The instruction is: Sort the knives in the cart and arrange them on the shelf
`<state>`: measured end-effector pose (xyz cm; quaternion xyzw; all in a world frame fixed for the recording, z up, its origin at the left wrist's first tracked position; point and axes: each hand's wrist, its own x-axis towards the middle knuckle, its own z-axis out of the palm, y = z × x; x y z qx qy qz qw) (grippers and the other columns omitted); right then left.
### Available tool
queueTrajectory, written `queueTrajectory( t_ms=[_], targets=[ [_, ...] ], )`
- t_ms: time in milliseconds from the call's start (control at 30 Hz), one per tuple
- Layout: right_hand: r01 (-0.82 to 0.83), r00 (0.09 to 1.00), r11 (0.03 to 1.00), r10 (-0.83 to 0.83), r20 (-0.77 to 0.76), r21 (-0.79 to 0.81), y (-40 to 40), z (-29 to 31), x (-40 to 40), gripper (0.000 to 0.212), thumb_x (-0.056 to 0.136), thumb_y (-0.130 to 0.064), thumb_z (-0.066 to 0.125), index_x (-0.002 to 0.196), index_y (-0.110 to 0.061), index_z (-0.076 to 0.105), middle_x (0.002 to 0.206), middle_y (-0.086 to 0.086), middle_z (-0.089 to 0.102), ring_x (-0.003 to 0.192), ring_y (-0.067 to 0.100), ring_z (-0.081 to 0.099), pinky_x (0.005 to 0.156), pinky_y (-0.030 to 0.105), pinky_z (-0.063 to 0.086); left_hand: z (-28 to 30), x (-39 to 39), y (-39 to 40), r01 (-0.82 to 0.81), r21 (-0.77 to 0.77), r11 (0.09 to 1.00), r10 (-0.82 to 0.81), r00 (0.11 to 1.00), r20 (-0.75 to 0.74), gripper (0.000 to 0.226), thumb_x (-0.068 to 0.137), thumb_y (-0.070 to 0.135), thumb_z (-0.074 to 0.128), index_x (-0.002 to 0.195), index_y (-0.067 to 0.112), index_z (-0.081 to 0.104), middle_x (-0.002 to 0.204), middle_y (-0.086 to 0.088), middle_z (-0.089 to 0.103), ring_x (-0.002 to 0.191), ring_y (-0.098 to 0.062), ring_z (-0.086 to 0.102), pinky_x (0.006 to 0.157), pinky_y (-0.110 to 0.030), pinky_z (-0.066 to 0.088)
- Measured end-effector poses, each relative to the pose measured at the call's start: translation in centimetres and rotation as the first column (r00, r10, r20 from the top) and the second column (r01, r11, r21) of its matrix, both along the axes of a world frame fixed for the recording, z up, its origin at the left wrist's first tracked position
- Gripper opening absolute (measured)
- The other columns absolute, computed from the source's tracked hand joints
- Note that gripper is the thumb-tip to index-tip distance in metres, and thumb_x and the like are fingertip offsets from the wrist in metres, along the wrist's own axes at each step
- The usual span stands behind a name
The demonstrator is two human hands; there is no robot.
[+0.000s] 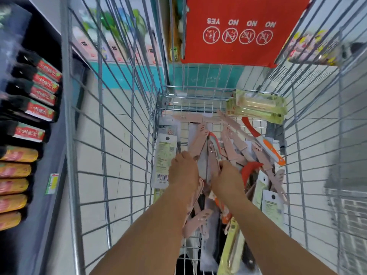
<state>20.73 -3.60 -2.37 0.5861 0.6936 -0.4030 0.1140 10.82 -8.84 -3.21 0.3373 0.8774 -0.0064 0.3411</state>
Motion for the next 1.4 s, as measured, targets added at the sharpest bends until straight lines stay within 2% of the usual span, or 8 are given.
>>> queueTrajectory(
  t_ms=[267,433,600,767,867,967,1233,1400],
  targets=[
    [0.217,0.932,0.968,-0.243,-0.269,-0.124,2.1,1.3,-3.8,0.018,0.098,-0.018,0.041,0.11,-0.02,0.053,0.083,0.0,0.062,0.072,0.014,0.058,0.06,0.026,0.045,1.0,0.4,0.3,-0.507,0.243,0.827,0.399,0.834,0.381,0.015,0.093,0.008,0.044,0.108,0.01,0.041,0.081,-0.004,0.05,0.076,-0.024,0.054,0.06,-0.034,0.043],
    [0.139,0.918,0.954,-0.225,-0.326,-0.266,3.1,2.2,-6.8,0.027,0.097,-0.021,0.041,0.104,-0.004,0.06,0.092,0.017,0.066,0.081,0.024,0.06,0.077,0.036,0.048,2.0,-0.3,2.1,-0.686,0.273,0.675,0.447,0.674,0.588,0.013,0.095,0.017,0.045,0.106,0.009,0.045,0.087,-0.002,0.054,0.08,-0.018,0.057,0.071,-0.029,0.05],
    [0.034,0.887,0.903,-0.225,-0.403,-0.429,5.4,2.7,-8.1,0.017,0.087,-0.038,0.054,0.097,-0.026,0.061,0.099,0.012,0.068,0.097,0.028,0.065,0.092,0.049,0.051,2.5,-1.4,3.8,-0.505,0.371,0.779,0.362,0.846,0.391,0.024,0.091,0.024,0.044,0.11,0.013,0.053,0.108,-0.008,0.042,0.1,-0.03,0.049,0.086,-0.037,0.047],
    [-0.196,0.882,0.949,0.06,-0.467,-0.246,8.0,3.4,-8.5,0.023,0.095,-0.022,0.05,0.118,-0.024,0.052,0.1,0.004,0.065,0.088,0.017,0.062,0.075,0.024,0.049,3.7,-2.4,4.2,-0.22,0.242,0.945,0.205,0.975,0.085,0.043,0.094,0.028,0.047,0.134,0.016,0.036,0.125,-0.008,0.029,0.113,-0.027,0.029,0.097,-0.033,0.029],
    [-0.475,0.83,0.88,0.436,-0.347,-0.029,9.2,3.8,-8.9,0.044,0.094,-0.012,0.05,0.134,-0.026,0.039,0.085,-0.004,0.058,0.067,0.008,0.056,0.055,0.019,0.041,3.0,-2.4,3.7,-0.15,0.164,0.975,0.127,0.982,0.139,0.059,0.096,0.043,0.039,0.144,0.014,0.021,0.133,-0.01,0.025,0.121,-0.029,0.026,0.103,-0.037,0.025],
    [-0.699,0.697,0.696,0.715,-0.058,0.164,10.6,3.1,-9.7,0.064,0.092,-0.008,0.054,0.142,-0.033,0.024,0.095,-0.002,0.06,0.08,0.015,0.062,0.071,0.029,0.049,2.1,-2.5,3.3,-0.184,0.125,0.975,0.157,0.968,0.199,0.076,0.095,0.054,0.035,0.151,0.013,0.005,0.142,-0.01,0.018,0.132,-0.03,0.018,0.113,-0.04,0.018],
    [-0.865,0.421,0.277,0.854,0.304,0.419,15.3,-0.8,-13.0,0.079,0.087,0.002,0.048,0.148,-0.037,0.016,0.117,0.004,0.058,0.094,0.027,0.058,0.084,0.035,0.048,0.4,-4.4,3.5,-0.188,0.157,0.97,0.178,0.981,0.073,0.054,0.097,0.035,0.041,0.146,0.019,0.023,0.143,-0.007,0.025,0.132,-0.026,0.019,0.11,-0.036,0.019],
    [-0.879,0.438,0.309,0.825,0.358,0.363,15.7,-2.7,-14.2,0.085,0.085,-0.002,0.048,0.15,-0.036,0.005,0.129,0.006,0.046,0.12,0.028,0.042,0.103,0.038,0.029,-0.7,-4.6,4.3,-0.138,0.144,0.98,0.134,0.99,0.032,0.053,0.099,0.029,0.041,0.147,0.021,0.02,0.144,-0.005,0.022,0.136,-0.027,0.016,0.114,-0.038,0.018]
  ],
)
